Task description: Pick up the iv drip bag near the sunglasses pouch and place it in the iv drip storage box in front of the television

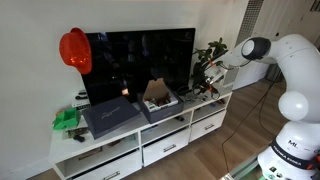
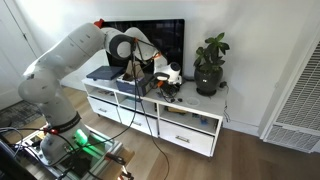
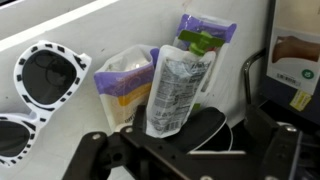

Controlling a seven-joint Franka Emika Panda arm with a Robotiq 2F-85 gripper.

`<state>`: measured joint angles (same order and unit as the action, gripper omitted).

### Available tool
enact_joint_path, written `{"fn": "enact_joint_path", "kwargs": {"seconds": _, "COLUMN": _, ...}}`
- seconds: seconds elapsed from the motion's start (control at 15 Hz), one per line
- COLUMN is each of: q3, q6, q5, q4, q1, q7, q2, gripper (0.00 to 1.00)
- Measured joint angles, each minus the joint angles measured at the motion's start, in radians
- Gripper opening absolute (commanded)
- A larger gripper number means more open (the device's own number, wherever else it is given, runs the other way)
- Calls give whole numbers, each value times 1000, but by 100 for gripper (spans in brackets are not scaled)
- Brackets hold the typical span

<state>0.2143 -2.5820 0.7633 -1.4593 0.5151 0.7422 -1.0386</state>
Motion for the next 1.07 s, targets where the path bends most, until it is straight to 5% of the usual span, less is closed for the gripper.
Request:
{"fn": "enact_joint_path", "kwargs": {"seconds": 0.2, "q3": 4, "q6": 51, "q5": 0, "q4": 57, "q1": 15, "q7": 0, "q2": -48, "gripper": 100}}
{"fn": "enact_joint_path", "kwargs": {"seconds": 0.47, "q3": 7, "q6": 92, "q5": 2, "q4": 134, "q1": 24, "q7": -2, "q2": -110, "gripper": 74}}
{"fn": "enact_joint_path", "kwargs": {"seconds": 0.87, "q3": 24, "q6": 129, "q5": 4, "q4": 232, "q1": 29, "q7": -4, "q2": -179, "gripper": 73}}
{"fn": "enact_joint_path", "kwargs": {"seconds": 0.93, "q3": 25, "q6": 135, "q5": 4, "q4": 245, "q1": 29, "q7": -5, "q2": -187, "gripper": 69}}
{"fn": "enact_joint_path", "kwargs": {"seconds": 1.07, "q3": 26, "q6": 151, "q5": 4, "q4": 268, "q1": 30, "q7": -7, "q2": -202, "gripper": 47}}
